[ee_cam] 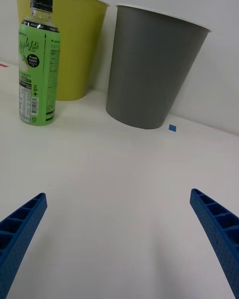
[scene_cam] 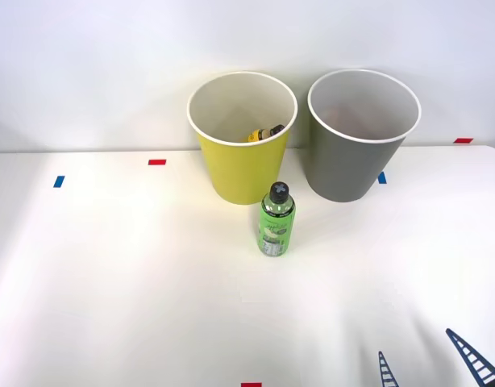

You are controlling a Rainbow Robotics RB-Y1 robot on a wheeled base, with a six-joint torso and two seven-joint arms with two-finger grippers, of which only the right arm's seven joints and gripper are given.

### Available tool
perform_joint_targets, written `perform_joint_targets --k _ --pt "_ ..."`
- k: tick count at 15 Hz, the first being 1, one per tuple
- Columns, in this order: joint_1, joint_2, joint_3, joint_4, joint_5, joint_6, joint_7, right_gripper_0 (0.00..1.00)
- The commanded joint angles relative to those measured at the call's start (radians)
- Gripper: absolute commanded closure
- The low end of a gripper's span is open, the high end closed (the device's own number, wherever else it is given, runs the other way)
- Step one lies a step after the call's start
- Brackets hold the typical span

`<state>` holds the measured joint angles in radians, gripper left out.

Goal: Put cans in the gray bin, plastic bottles in the light green bin

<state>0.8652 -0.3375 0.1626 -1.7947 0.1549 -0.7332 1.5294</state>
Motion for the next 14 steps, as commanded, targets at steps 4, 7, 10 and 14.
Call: perform_joint_targets --k 4,7,10,14 --pt "0.0 0.0 0.0 0.0 0.0 0.0 0.0 0.0" --pt "0.0 0.0 0.0 0.0 0.0 0.0 0.0 0.0" --pt "0.0 0.0 0.0 0.0 0.0 0.0 0.0 0.0" --pt "0.0 0.0 0.0 0.0 0.0 0.0 0.0 0.0"
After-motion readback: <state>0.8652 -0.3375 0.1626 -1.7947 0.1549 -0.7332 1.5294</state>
